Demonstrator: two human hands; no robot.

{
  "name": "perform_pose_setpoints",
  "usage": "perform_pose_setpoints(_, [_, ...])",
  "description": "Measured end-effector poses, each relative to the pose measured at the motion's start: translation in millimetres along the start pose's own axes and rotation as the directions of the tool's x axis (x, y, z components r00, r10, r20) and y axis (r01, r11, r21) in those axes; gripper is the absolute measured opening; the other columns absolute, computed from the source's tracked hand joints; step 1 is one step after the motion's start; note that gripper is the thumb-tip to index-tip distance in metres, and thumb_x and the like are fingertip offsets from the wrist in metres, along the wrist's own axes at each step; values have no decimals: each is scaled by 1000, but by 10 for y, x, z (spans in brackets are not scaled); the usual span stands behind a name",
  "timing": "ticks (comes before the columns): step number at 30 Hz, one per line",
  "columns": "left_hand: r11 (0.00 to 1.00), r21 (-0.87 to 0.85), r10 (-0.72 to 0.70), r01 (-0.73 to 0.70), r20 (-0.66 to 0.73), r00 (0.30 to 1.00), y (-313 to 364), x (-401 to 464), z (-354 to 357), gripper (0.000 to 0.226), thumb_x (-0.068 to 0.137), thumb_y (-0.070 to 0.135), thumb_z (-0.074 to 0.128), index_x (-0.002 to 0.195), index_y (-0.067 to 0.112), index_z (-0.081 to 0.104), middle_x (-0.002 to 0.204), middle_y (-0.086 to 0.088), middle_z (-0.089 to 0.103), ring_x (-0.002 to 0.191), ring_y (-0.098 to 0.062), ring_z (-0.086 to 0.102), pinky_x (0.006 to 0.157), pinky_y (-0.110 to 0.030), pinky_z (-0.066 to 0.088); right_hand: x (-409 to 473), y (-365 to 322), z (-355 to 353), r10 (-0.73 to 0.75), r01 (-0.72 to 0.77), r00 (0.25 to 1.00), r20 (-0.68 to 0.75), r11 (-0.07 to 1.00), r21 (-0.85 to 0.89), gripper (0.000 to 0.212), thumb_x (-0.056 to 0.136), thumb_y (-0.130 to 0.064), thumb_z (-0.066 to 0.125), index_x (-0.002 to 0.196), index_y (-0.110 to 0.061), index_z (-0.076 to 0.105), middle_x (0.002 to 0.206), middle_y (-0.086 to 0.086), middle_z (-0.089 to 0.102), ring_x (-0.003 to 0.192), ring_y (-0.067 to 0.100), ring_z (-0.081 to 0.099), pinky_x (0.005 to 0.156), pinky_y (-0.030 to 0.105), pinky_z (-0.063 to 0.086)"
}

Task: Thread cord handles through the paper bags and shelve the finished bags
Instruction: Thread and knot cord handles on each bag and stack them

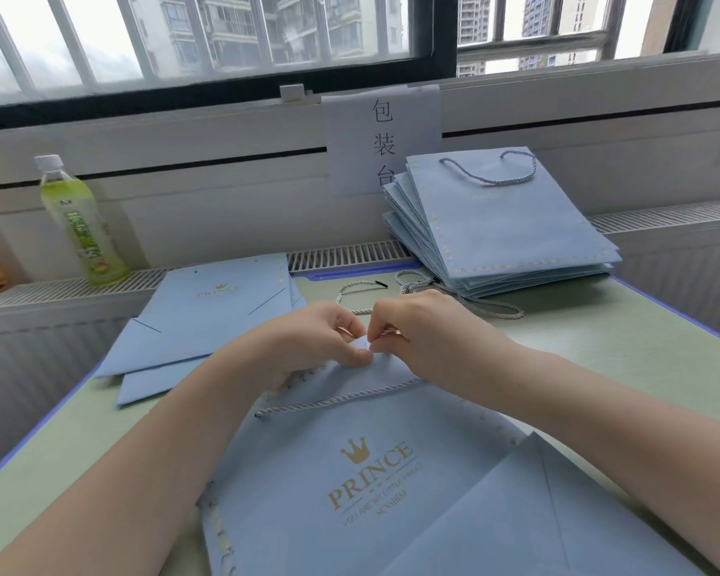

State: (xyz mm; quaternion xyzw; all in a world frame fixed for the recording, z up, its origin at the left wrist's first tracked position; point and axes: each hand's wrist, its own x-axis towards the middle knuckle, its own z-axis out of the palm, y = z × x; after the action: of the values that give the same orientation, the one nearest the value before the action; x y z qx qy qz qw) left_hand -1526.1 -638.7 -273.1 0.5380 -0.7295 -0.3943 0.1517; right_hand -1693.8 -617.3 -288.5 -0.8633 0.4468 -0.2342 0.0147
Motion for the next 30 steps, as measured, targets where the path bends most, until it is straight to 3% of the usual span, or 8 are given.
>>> perform_pose_setpoints(3, [999, -31, 29, -28, 22, 999, -15, 9, -26, 33, 63, 23, 71, 95, 14, 69, 77, 2, 67, 73, -8, 57, 75, -29, 45, -6, -50, 20, -13, 17, 999, -33, 991, 132, 11, 89, -18, 62, 95, -13, 69, 89, 5, 68, 78, 17, 51, 72, 30, 42])
perform_pose_setpoints(6, [997, -71, 42, -38, 53, 998, 14, -16, -35, 47, 60, 19, 66, 105, 7, 64, 107, -16, 69, 92, -20, 60, 100, -45, 41, -7, -63, 44, 13, 15, 994, -109, 967, 252, 7, 82, -16, 69, 88, -12, 72, 82, 2, 70, 73, 11, 55, 69, 27, 42])
perform_pose_setpoints(12, [974, -228, 28, -11, 70, 997, -21, 5, -22, 35, 68, 3, 66, 103, 3, 64, 93, -12, 68, 81, -18, 61, 67, -22, 50, -6, -18, 67, 147, -77, 983, -106, 869, 489, 8, 81, -16, 71, 75, -21, 70, 73, -4, 69, 71, 7, 60, 71, 23, 45])
perform_pose_setpoints(17, [968, -250, 28, -11, 63, 998, 14, -29, -9, 29, 69, -2, 63, 96, 3, 68, 88, -10, 69, 77, -18, 62, 69, -25, 49, 0, 14, 103, 167, -102, 983, -81, 849, 518, 8, 83, -14, 69, 76, -19, 70, 70, -7, 68, 68, 3, 60, 70, 23, 48])
perform_pose_setpoints(20, [971, -237, 26, -11, 61, 998, 49, -62, 1, 29, 59, 6, 59, 86, 9, 71, 87, -10, 70, 75, -17, 62, 70, -26, 49, -2, 6, 103, 147, -98, 987, -62, 867, 488, 8, 83, -14, 69, 76, -19, 70, 66, -11, 66, 67, 0, 58, 71, 20, 47])
perform_pose_setpoints(23, [967, -255, -4, 14, 38, 999, 65, -55, 5, 20, 68, -1, 62, 83, 12, 69, 98, -20, 68, 82, -24, 62, 76, -32, 50, -16, -10, 85, 122, -80, 988, -94, 926, 369, 3, 83, -16, 69, 80, -17, 70, 69, -14, 63, 67, -2, 55, 66, 11, 40])
perform_pose_setpoints(27, [961, -277, -6, 22, 57, 998, 74, -64, 3, 22, 71, -7, 57, 78, 9, 69, 85, -15, 68, 77, -27, 62, 73, -32, 51, -33, -25, 91, 36, -14, 995, -98, 977, 211, 4, 82, -20, 70, 83, -17, 69, 85, -3, 67, 80, 13, 55, 75, 30, 44])
perform_pose_setpoints(30, [943, -330, -17, 39, 69, 997, 63, -43, -20, 35, 78, -14, 46, 66, 9, 70, 70, -13, 64, 64, -26, 61, 60, -27, 51, -22, -35, 75, 5, 11, 997, -73, 976, 219, 5, 82, -23, 71, 85, -18, 71, 84, -6, 60, 79, 11, 51, 76, 32, 44])
